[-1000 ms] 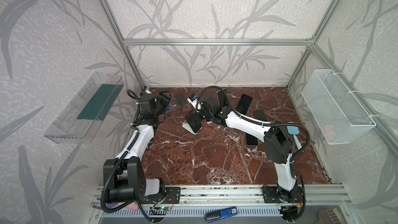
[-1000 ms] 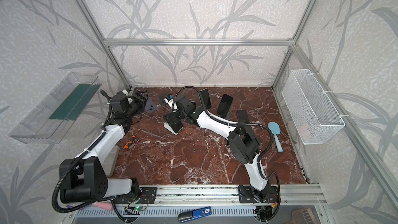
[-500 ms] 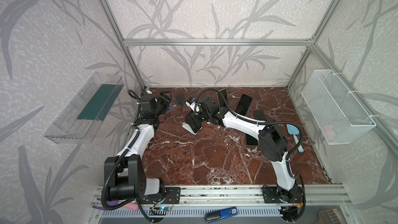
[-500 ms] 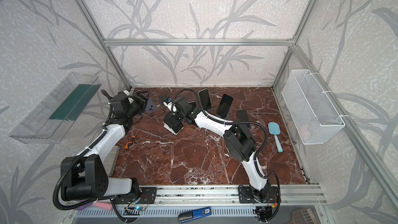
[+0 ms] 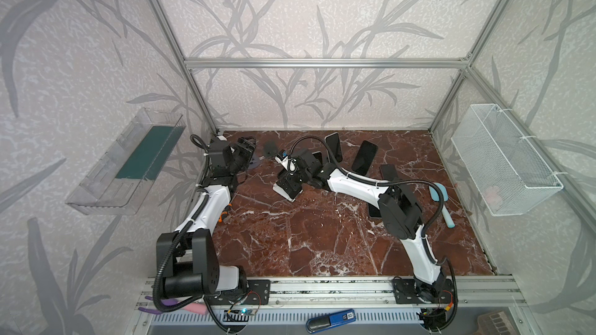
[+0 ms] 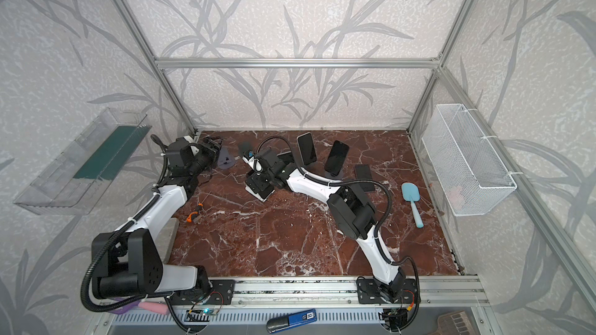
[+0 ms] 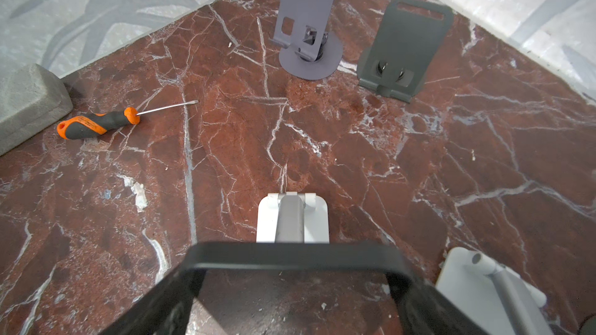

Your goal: Remove the phone from the phone stand

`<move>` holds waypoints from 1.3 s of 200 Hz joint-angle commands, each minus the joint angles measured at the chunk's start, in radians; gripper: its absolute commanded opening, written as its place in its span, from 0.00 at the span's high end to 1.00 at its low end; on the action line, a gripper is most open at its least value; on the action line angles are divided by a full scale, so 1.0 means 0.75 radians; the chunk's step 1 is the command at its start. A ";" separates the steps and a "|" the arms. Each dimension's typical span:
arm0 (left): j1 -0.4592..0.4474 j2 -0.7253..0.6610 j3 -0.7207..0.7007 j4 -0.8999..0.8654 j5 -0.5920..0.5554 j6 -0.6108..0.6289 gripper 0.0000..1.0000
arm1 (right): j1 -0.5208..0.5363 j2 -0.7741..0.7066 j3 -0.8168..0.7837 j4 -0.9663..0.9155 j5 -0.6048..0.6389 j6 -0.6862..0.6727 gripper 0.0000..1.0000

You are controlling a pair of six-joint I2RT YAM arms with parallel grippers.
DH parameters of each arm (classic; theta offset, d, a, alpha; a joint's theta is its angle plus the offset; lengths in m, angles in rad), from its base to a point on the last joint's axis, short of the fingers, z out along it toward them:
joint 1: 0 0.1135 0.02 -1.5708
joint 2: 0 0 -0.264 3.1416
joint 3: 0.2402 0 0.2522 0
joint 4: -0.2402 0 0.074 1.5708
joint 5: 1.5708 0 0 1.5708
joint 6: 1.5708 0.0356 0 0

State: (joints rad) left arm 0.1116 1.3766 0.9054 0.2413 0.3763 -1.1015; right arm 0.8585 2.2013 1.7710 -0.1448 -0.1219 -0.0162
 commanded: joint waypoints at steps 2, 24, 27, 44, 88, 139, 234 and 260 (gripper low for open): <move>0.015 -0.001 0.003 0.042 0.020 -0.026 0.24 | 0.006 0.002 -0.019 0.057 0.024 0.005 0.15; 0.018 0.003 -0.001 0.055 0.028 -0.036 0.24 | 0.008 -0.011 -0.045 0.082 0.020 0.006 0.19; 0.018 0.003 -0.001 0.056 0.028 -0.037 0.24 | 0.009 -0.014 -0.048 0.086 0.019 0.006 0.20; 0.018 0.002 0.000 0.062 0.032 -0.036 0.24 | 0.010 -0.037 -0.078 0.114 0.011 0.003 0.22; 0.017 -0.023 0.016 0.063 0.041 0.004 0.25 | 0.021 -0.130 -0.153 0.166 0.034 -0.017 0.26; 0.015 -0.024 0.020 0.073 0.062 0.004 0.25 | 0.023 -0.164 -0.152 0.162 0.016 -0.024 0.27; 0.011 -0.030 0.035 0.112 0.110 0.004 0.26 | 0.040 -0.392 -0.187 0.091 0.055 -0.025 0.29; -0.007 -0.040 0.039 0.108 0.111 0.019 0.26 | 0.042 -0.505 -0.251 0.066 0.085 -0.029 0.29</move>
State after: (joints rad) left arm 0.1169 1.3758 0.9062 0.2897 0.4408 -1.1046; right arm 0.8841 1.9316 1.6154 -0.0917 -0.0841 -0.0303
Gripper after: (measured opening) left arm 0.745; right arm 0.742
